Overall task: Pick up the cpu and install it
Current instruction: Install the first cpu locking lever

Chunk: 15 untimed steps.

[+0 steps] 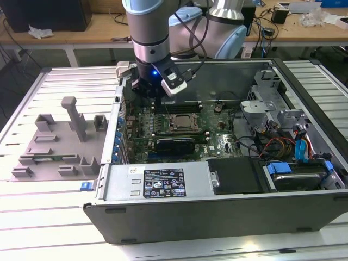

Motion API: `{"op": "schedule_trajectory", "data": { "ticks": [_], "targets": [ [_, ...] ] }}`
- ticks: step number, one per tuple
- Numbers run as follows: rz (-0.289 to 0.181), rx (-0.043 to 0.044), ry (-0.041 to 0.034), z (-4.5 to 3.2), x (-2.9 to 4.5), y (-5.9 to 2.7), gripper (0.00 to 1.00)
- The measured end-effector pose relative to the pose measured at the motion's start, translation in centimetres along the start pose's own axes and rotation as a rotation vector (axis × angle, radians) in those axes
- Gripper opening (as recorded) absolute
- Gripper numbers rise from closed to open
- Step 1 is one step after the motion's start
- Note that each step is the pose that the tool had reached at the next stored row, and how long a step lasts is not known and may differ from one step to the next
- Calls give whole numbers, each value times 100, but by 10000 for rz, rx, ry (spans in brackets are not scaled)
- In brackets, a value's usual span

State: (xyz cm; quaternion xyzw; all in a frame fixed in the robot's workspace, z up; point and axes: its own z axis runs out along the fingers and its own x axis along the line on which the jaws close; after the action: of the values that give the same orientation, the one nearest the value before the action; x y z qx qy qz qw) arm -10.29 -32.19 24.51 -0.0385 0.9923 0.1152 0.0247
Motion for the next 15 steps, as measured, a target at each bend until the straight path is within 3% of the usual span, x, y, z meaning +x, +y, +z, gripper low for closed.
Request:
{"op": "schedule_trajectory", "data": {
  "ticks": [9, 15],
  "targets": [
    [1, -32, -2, -1, -14, -4, 11],
    [1, -32, -3, -1, -131, -39, 11]
  ]
}}
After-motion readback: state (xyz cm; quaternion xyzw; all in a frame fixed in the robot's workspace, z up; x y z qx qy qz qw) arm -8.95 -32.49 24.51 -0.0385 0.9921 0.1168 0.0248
